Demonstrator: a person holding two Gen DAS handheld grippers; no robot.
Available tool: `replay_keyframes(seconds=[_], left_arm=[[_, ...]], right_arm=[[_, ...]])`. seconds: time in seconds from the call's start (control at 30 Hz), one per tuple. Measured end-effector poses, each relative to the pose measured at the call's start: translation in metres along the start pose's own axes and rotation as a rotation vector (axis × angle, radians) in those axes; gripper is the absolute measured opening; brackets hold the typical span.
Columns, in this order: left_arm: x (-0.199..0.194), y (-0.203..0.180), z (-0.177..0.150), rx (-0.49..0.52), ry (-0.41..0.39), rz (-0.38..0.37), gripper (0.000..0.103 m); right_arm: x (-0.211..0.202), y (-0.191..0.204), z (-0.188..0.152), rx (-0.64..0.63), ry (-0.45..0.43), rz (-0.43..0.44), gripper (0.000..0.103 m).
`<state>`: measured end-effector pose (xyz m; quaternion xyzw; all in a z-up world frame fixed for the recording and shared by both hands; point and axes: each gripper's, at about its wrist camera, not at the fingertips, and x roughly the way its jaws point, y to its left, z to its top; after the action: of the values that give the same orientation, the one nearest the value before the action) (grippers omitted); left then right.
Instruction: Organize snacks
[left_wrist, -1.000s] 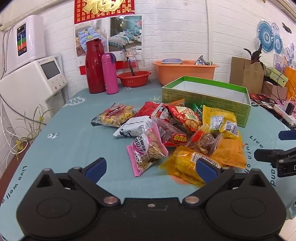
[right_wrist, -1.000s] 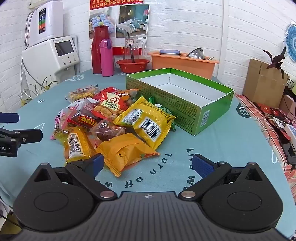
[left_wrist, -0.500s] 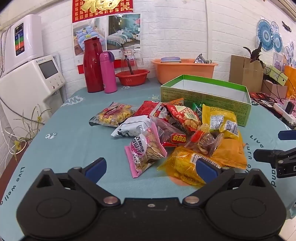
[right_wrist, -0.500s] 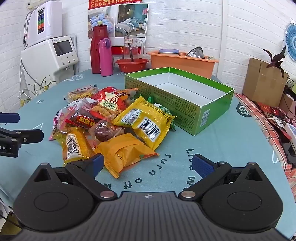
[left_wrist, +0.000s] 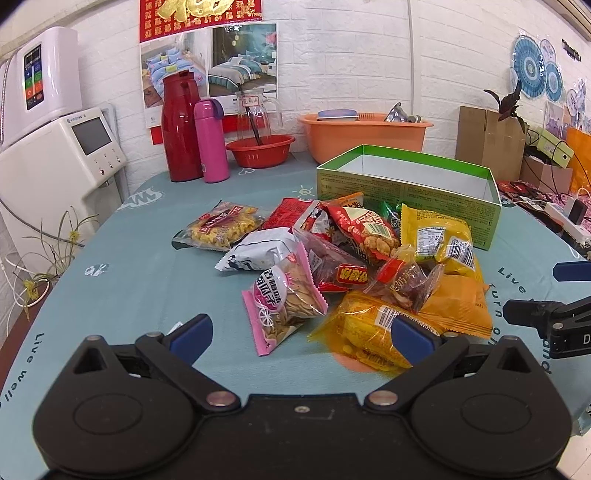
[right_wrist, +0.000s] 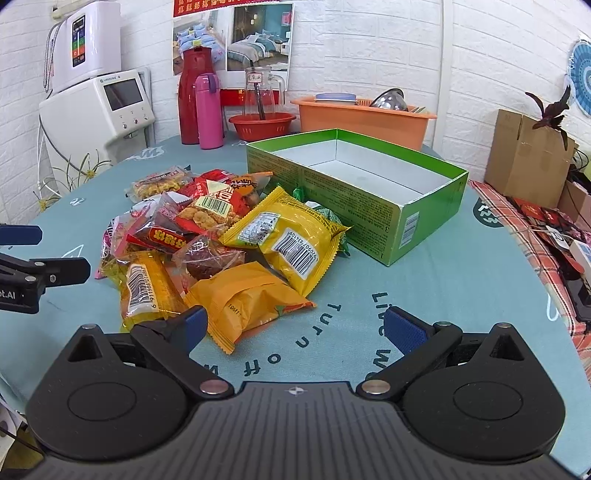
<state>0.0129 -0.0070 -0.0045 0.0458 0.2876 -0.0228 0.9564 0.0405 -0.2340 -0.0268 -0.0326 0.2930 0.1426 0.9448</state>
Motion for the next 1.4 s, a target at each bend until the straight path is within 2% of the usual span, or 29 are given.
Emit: replay_keyframes(seconds=[1.4], left_arm=[[0.011,0.006,-0.002,-0.026,0.029,-0.024,0.103]], right_arm=[[0.008,0.006,-0.001,-0.02,0.02,-0.002,0.103]])
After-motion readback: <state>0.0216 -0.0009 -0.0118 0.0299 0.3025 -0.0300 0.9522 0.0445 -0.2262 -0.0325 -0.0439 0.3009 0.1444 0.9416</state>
